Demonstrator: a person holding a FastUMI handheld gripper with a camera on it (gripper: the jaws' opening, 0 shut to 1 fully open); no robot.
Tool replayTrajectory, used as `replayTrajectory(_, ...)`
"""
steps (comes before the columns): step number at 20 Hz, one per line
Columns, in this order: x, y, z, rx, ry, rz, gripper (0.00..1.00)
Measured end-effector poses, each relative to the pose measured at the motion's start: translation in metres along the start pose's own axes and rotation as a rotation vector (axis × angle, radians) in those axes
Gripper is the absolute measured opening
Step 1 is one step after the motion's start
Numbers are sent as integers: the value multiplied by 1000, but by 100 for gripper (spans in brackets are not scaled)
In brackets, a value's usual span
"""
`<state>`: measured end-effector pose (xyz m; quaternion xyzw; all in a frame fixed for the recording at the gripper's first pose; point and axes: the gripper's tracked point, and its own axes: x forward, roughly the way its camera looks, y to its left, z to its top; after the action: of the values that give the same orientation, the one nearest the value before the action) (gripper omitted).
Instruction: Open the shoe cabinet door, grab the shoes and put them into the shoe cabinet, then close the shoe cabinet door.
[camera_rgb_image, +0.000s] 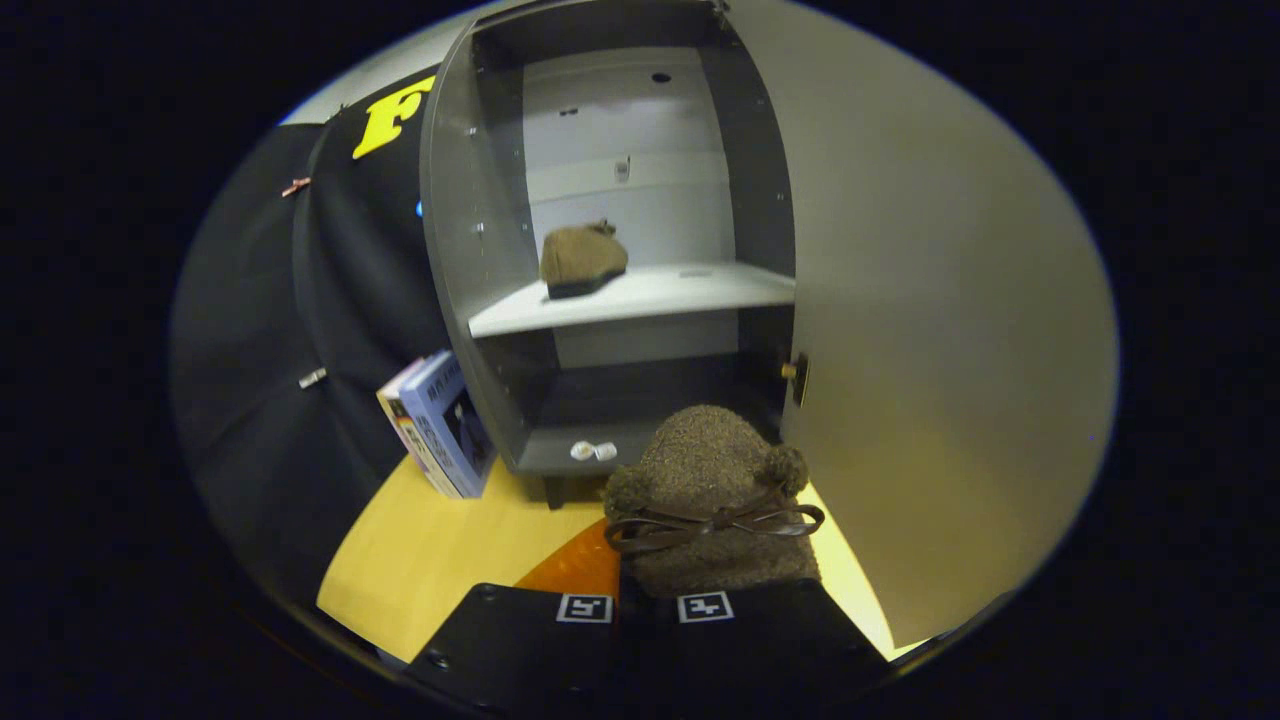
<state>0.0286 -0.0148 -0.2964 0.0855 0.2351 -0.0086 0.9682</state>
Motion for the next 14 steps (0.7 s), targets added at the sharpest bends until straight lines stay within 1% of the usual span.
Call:
replayTrajectory(3, -11, 8, 60, -12, -52, 19, 9)
replayTrajectory(6, -11, 23, 116, -7, -103, 50, 9)
replayTrajectory(10, 6, 32, 181, -24, -168, 44, 9)
replayTrajectory(14, 37, 32, 229, -31, -189, 43, 9)
